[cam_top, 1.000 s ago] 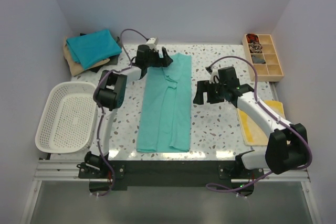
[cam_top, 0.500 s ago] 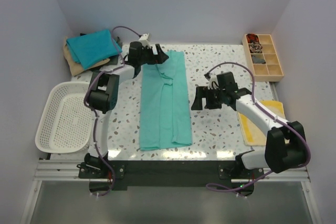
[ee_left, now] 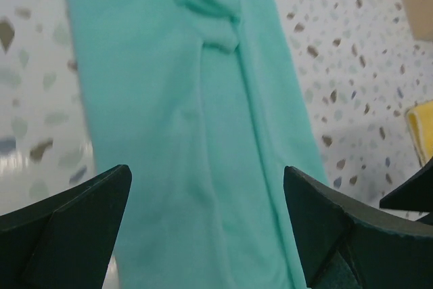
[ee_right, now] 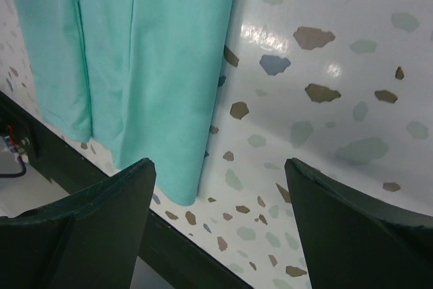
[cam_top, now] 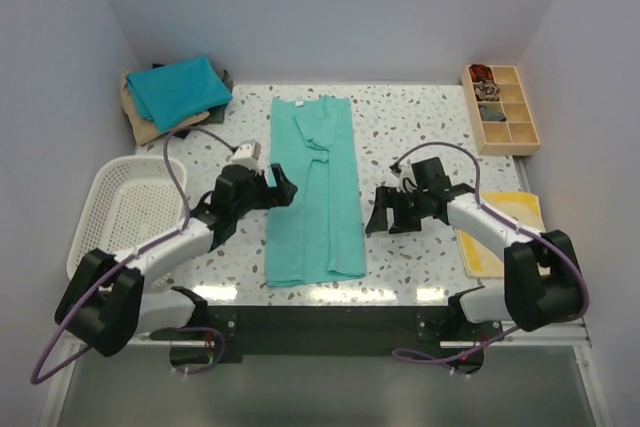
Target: Fold and stack the t-shirts
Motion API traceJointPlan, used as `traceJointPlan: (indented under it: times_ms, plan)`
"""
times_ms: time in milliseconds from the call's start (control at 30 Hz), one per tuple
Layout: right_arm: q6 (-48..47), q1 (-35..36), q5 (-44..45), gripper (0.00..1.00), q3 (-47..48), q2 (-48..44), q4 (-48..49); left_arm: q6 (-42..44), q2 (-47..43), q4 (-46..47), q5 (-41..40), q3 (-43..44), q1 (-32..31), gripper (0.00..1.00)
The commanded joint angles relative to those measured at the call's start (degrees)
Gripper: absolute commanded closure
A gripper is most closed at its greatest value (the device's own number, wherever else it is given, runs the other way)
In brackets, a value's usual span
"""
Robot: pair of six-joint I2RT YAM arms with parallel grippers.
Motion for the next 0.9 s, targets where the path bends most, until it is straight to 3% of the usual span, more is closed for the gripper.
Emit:
traceJointPlan:
  times_ms: [0, 133, 433, 600, 867]
  plan:
    - [3.3, 0.1, -4.1, 0.19, -3.1, -5.3, -2.7, -9.7, -11.2, -10.4, -7.4, -9.5, -3.7, 0.00]
    - [6.8, 0.2, -7.5, 0.21, -8.4, -8.1, -0.8, -16.5, -19.8, -22.5, -10.3, -14.4, -8.5, 0.00]
    - [12.0, 1.8, -10.3, 0.25, -18.1, -14.3, 1.0, -27.8, -31.4, -36.8, -8.4, -20.2, -15.3, 0.00]
    - [11.6, 1.9, -7.4, 0.24, -18.9, -14.9, 0.5, -33.8, -32.2, -40.5, -9.4, -24.4, -21.7, 0.00]
    - [12.4, 3.6, -4.3, 0.26, -17.4, -11.4, 2.6, -36.0, -29.8, -43.1, -10.0, -23.6, -25.7, 0.00]
